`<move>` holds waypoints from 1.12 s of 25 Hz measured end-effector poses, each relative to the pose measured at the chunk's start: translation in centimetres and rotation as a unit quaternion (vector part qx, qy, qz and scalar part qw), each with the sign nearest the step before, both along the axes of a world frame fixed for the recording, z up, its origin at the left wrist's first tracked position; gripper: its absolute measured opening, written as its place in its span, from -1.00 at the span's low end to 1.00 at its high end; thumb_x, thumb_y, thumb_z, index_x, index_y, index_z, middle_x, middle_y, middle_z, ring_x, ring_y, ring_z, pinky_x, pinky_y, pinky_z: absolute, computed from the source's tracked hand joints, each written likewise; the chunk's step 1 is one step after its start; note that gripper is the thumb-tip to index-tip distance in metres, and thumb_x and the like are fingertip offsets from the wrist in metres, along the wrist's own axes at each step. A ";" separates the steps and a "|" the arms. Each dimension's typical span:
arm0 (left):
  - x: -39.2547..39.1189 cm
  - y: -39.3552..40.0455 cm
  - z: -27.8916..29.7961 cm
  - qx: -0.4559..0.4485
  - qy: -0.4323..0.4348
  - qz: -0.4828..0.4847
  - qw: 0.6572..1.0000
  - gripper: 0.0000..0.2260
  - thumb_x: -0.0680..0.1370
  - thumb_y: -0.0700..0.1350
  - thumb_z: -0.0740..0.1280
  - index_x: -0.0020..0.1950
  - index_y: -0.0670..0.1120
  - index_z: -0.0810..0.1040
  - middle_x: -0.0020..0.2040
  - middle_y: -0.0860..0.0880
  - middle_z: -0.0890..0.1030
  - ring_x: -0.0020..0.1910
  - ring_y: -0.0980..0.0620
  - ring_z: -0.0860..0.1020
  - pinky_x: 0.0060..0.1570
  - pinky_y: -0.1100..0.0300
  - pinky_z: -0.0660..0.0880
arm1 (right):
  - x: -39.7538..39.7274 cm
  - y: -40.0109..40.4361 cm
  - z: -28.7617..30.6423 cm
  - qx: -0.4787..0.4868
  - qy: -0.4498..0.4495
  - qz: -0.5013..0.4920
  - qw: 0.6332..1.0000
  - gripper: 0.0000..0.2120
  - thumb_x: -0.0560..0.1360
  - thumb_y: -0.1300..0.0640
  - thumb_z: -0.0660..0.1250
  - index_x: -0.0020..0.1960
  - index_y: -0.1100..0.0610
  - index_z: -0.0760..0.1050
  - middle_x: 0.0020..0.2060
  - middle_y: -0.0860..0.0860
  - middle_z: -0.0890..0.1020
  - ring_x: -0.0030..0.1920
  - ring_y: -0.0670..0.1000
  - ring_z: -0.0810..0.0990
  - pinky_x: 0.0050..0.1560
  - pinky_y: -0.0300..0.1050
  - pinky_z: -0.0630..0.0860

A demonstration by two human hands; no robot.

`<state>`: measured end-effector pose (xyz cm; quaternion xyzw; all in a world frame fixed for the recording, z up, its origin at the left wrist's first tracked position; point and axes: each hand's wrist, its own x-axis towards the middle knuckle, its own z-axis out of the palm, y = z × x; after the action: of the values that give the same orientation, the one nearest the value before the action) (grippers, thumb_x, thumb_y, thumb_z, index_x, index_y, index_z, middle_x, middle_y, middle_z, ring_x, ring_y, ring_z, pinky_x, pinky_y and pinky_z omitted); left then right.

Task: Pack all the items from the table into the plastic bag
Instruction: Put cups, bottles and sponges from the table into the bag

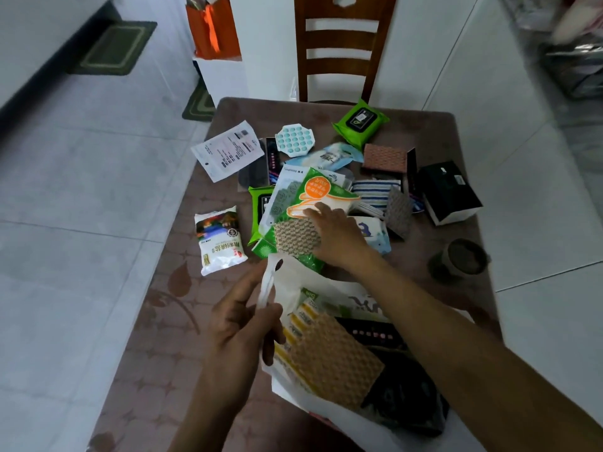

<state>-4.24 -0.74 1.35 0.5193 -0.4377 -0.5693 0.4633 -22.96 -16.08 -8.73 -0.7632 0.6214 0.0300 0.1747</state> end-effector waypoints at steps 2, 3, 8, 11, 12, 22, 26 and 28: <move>-0.2 -0.1 0.3 0.007 0.019 -0.008 1.000 -0.57 0.47 -0.25 0.28 0.32 0.02 0.56 -0.40 -0.21 0.53 -0.50 -0.04 0.44 -0.56 0.20 0.37 | 1.4 -1.4 -3.5 0.004 0.123 0.078 0.989 -0.37 0.48 0.15 0.27 0.50 0.05 0.13 0.47 0.12 0.23 0.40 0.23 0.22 0.31 0.20 0.24; -0.3 -0.1 0.2 0.012 0.029 -0.012 0.999 -0.54 0.44 -0.23 0.28 0.32 0.03 0.56 -0.41 -0.22 0.53 -0.51 -0.05 0.42 -0.56 0.20 0.37 | 1.7 -1.5 -4.2 -0.012 0.148 0.089 0.985 -0.43 0.48 0.12 0.27 0.46 0.08 0.20 0.40 0.14 0.33 0.36 0.23 0.28 0.28 0.17 0.25; -0.5 -0.4 0.0 0.023 0.032 -0.028 0.999 -0.46 0.40 -0.20 0.31 0.40 -0.06 0.46 -0.42 -0.06 0.57 -0.49 0.05 0.46 -0.55 0.22 0.41 | -2.4 1.9 1.5 -0.019 -0.223 -0.135 0.965 -0.76 0.45 0.08 0.31 0.09 0.12 0.45 -0.07 0.11 0.61 -0.02 0.18 0.59 -0.16 0.00 0.44; -0.7 -0.4 0.3 0.014 0.028 -0.045 0.998 -0.37 0.32 -0.09 0.38 0.42 -0.02 0.44 -0.39 -0.04 0.61 -0.48 0.08 0.48 -0.53 0.23 0.43 | -8.1 10.4 8.6 0.060 -0.486 -0.215 0.845 -0.68 0.40 0.25 0.41 0.06 -0.07 0.49 -0.08 0.00 0.61 -0.05 0.03 0.62 -0.12 -0.01 0.54; -0.7 -0.5 0.2 0.013 0.023 -0.041 0.999 -0.39 0.33 -0.12 0.38 0.40 0.01 0.45 -0.37 -0.02 0.62 -0.48 0.09 0.48 -0.53 0.24 0.43 | -9.3 13.0 10.2 0.130 -0.510 -0.204 0.825 -0.65 0.38 0.26 0.41 0.06 -0.10 0.52 -0.05 -0.01 0.63 -0.03 0.01 0.63 -0.08 -0.07 0.56; -0.4 -0.9 1.7 -0.040 -0.146 0.017 0.988 -0.92 0.54 -0.14 0.37 -0.12 -0.10 0.63 -0.35 -0.02 0.64 -0.50 0.12 0.52 -0.49 0.35 0.45 | -10.5 17.0 12.2 0.136 -0.100 -0.153 0.974 -0.77 0.46 -0.14 0.37 0.07 -0.10 0.50 -0.09 -0.19 0.58 -0.13 -0.13 0.56 -0.14 -0.17 0.54; -1.7 -1.6 1.4 -0.023 -0.168 0.009 0.985 -0.90 0.54 -0.14 0.38 -0.16 -0.12 0.62 -0.34 -0.05 0.64 -0.48 0.08 0.53 -0.47 0.25 0.48 | -12.1 7.8 8.0 -0.035 -0.183 -0.248 0.951 -0.75 0.46 -0.01 0.39 0.12 0.01 0.53 0.00 -0.05 0.65 -0.02 -0.03 0.61 -0.05 -0.11 0.54; -2.7 -1.8 0.7 -0.020 -0.181 0.020 0.983 -0.92 0.50 -0.09 0.42 -0.16 -0.08 0.62 -0.35 -0.04 0.63 -0.47 0.06 0.55 -0.47 0.21 0.48 | -13.4 2.2 3.2 0.011 -0.150 -0.244 0.958 -0.41 0.43 -0.01 0.40 0.42 0.03 0.33 0.34 0.02 0.50 0.26 0.06 0.51 0.15 -0.10 0.46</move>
<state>-6.90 -2.57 2.01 0.6129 -0.5150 -0.4475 0.3986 -36.39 -13.85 -5.55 -0.5817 0.7552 -0.1215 0.2767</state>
